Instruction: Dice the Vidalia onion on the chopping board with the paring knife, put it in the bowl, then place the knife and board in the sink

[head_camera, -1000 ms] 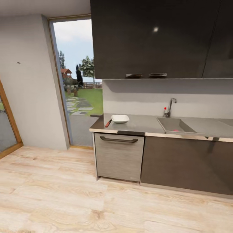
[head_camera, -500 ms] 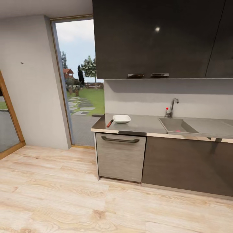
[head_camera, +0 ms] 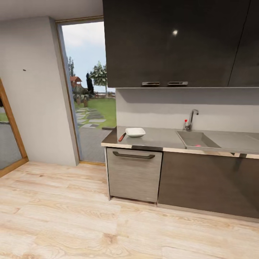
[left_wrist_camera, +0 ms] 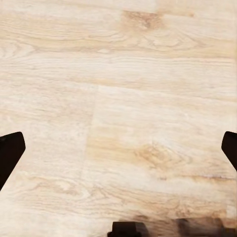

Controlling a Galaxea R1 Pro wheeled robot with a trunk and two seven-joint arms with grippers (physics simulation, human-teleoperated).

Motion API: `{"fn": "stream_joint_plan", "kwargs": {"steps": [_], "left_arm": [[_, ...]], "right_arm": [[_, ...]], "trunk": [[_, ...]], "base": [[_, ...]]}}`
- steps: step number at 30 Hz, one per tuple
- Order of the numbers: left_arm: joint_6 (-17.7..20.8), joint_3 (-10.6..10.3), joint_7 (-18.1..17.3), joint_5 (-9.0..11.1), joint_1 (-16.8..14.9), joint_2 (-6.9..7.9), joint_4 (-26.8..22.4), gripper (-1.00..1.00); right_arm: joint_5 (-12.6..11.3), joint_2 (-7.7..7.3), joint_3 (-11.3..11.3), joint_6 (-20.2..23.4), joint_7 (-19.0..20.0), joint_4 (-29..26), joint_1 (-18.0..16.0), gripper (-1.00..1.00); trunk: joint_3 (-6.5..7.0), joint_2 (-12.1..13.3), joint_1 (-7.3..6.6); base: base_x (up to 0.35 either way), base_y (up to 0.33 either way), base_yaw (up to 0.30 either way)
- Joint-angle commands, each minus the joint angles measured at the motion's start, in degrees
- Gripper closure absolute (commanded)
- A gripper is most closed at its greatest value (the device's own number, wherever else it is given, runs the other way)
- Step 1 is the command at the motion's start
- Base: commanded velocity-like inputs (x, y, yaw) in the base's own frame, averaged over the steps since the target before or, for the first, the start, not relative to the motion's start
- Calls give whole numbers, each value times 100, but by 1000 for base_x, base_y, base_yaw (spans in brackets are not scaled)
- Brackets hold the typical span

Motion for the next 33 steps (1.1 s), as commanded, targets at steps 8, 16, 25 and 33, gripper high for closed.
{"fn": "stream_joint_plan", "kwargs": {"steps": [8,16,25,33], "left_arm": [[-265,55,-28,-39,156,16,253,-100],[-522,62,-33,-49,160,19,511,-100],[-811,64,-34,-49,159,81,801,-100],[-1068,66,-34,-52,158,107,1055,-100]], "right_arm": [[-3,23,0,-256,-21,5,-3,-100],[-4,18,0,-414,-22,11,-3,-100],[-9,15,-2,-426,-22,15,-3,-100],[-39,41,-8,-554,-48,7,-3,-100]], "trunk": [[-5,-3,0],[-5,-3,0],[-5,-3,0],[-5,-3,0]], "base": [[0,0,0],[0,0,0],[60,38,0],[226,174,0]]}}
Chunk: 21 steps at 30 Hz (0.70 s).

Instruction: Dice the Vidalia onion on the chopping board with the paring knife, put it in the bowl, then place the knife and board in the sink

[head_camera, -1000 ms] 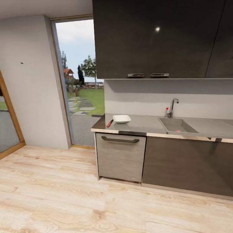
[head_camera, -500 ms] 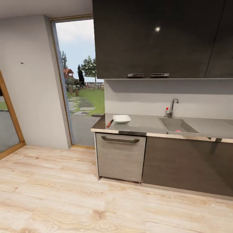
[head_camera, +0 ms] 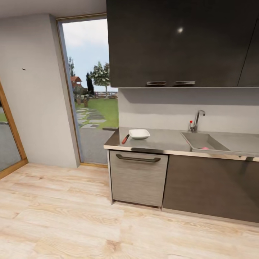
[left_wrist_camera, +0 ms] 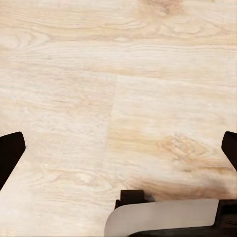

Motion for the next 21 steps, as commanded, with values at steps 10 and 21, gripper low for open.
{"fn": "stream_joint_plan", "kwargs": {"steps": [10,21], "left_arm": [[-1937,0,-10,-8,4,65,-10,-100],[-1937,0,-10,-8,4,78,-7,-100]], "right_arm": [[-24,15,-1,-40,-27,9,-2,-100],[-26,16,-1,-41,-28,17,-2,-100]], "trunk": [[-5,-3,3],[32,-3,3]], "base": [[245,192,-4],[246,195,-115]]}}
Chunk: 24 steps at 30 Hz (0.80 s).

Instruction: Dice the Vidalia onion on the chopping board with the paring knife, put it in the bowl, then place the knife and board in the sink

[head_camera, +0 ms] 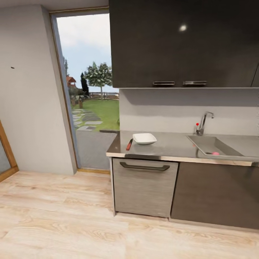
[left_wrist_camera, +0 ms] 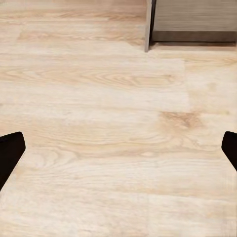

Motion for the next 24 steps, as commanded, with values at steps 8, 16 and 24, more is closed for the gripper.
{"fn": "stream_joint_plan", "kwargs": {"steps": [8,16,24], "left_arm": [[-4,4,3,-9,4,1,-10,-100],[-7,4,11,-14,4,9,-10,-100],[-19,4,30,-9,3,56,-17,-100]], "right_arm": [[-1,5,0,-17,-17,4,-3,-100],[-1,8,0,-17,-17,4,-2,-100],[-1,2,0,-17,-17,-1,-3,-100]], "trunk": [[35,-3,3],[82,-3,3],[134,-3,3]], "base": [[239,188,-155],[65,44,-179],[4,3,-196]]}}
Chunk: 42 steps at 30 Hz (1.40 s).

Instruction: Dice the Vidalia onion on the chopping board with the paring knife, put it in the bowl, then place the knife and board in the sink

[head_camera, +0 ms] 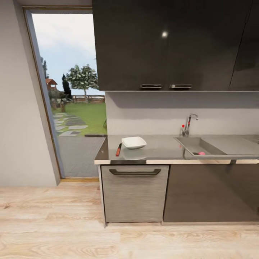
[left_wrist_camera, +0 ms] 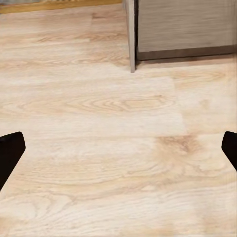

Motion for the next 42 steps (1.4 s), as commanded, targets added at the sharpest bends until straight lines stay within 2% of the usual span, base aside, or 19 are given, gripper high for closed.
{"fn": "stream_joint_plan", "kwargs": {"steps": [1,16,42], "left_arm": [[-5,3,3,-8,4,6,-11,-100],[-6,-1,0,2,3,23,-4,-100],[11,3,8,-14,3,15,22,-100]], "right_arm": [[-1,2,0,-17,-15,3,-4,-100],[1,1,-6,-17,-23,2,-4,-100],[2,3,-1,-21,-24,53,-4,-100]], "trunk": [[1,-3,0],[18,-3,0],[485,1040,-571]], "base": [[1,0,-178],[0,0,-36],[0,0,0]]}}
